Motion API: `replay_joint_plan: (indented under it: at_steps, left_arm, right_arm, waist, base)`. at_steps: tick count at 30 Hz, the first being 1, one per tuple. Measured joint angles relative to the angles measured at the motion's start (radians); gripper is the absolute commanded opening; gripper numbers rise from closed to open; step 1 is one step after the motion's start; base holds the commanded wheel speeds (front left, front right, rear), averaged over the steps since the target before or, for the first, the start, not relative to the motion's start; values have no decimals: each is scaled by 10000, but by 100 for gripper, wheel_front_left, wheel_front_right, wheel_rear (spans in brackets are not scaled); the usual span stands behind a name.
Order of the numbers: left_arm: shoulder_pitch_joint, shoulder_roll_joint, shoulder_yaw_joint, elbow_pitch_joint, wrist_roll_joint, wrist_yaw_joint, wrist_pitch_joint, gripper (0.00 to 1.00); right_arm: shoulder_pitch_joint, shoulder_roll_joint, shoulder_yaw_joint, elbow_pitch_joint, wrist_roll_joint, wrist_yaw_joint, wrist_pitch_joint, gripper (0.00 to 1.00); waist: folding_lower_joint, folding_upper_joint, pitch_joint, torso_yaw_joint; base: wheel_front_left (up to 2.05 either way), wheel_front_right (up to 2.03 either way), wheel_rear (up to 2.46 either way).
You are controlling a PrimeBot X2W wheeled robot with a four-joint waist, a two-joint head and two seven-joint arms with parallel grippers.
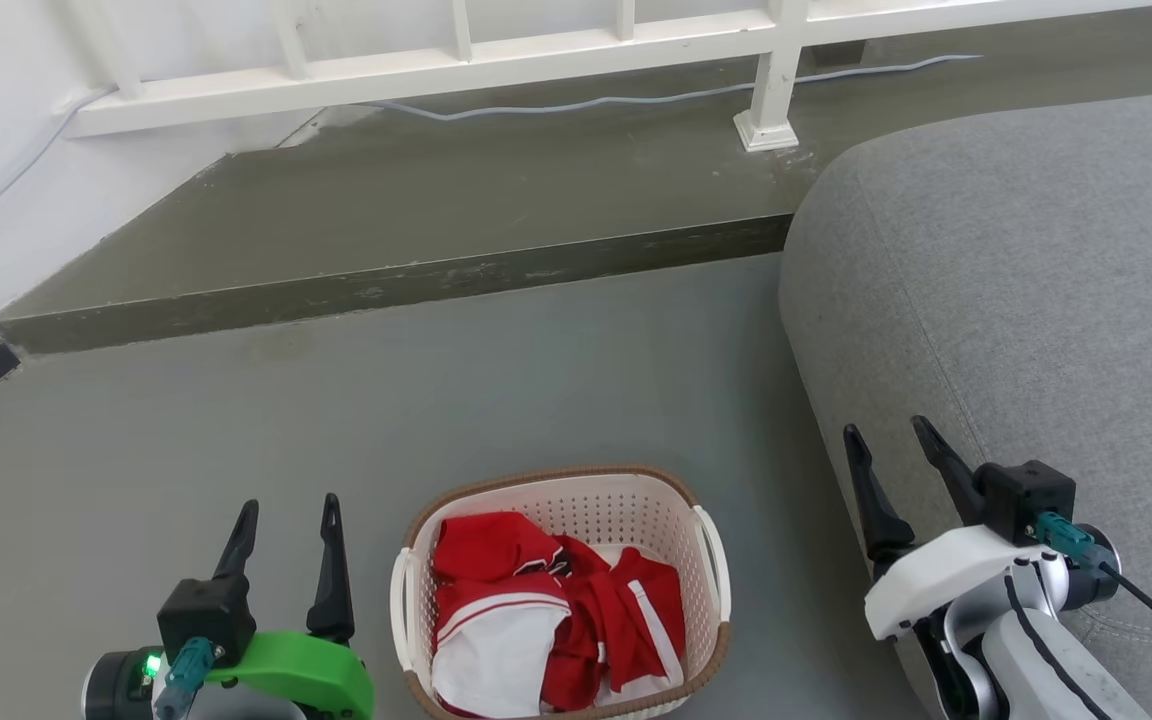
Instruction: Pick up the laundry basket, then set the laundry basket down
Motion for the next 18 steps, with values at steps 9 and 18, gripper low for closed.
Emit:
replay_joint_plan:
  at_steps: [9, 18]
  left_arm:
    - [53, -40, 153, -63, 215, 0, -2, 100]
    - [219, -90, 188, -90, 297, 0, 0, 0]
  right_arm:
    - [9, -12, -21, -119, -330, -13, 0, 100]
    - [164, -115, 2, -109, -594, -86, 2, 0]
  waist:
    - [0, 0, 25, 12]
    - [0, 0, 58, 39]
  base:
    - [0, 0, 0]
    - [0, 0, 0]
